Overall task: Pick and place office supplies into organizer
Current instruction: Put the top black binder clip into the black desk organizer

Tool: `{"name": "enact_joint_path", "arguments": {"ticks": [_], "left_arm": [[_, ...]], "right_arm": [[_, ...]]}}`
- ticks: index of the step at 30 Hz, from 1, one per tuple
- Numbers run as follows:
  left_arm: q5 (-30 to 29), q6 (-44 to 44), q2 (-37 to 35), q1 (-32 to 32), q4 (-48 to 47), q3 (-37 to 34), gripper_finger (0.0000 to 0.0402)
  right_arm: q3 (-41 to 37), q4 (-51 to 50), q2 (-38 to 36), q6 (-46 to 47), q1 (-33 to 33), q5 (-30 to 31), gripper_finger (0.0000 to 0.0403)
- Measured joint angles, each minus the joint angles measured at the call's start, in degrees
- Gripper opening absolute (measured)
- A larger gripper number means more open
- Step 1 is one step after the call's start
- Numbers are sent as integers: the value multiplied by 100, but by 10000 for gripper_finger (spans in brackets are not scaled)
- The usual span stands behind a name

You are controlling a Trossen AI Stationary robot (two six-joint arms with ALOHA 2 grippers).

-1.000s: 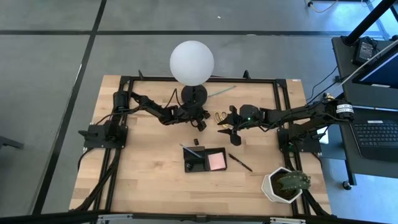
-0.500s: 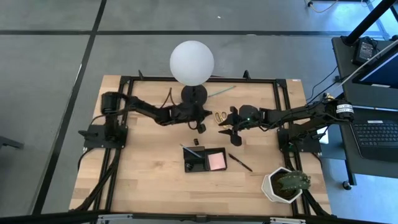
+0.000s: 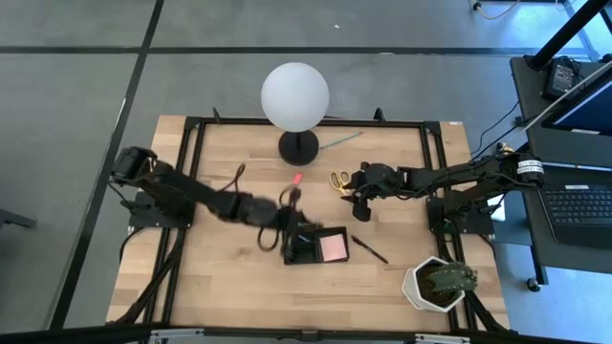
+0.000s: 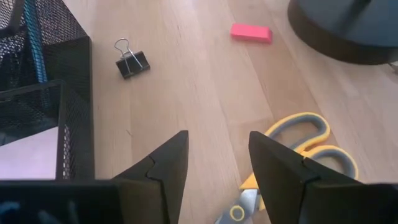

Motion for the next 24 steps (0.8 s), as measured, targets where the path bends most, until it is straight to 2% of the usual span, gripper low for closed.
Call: {"name": "enact_joint_path", "arguments": {"ticks": [4,10,15,24], "left_arm": [[-314,-210,103,-715,-133,2,2],[-1330,-434,556,-1417,-256,-4,2],[-1743,-881,1104,-1504,-256,-4,3],[-1750,-1466,1706,-1378,-296,-9,3]], "right_arm": [[1,26,0,-5,-3,8,171],[0,42,0,117,-2,84,171],[0,43,0,305,-2,95,171],[0,46,0,319,-2,95,171]]}}
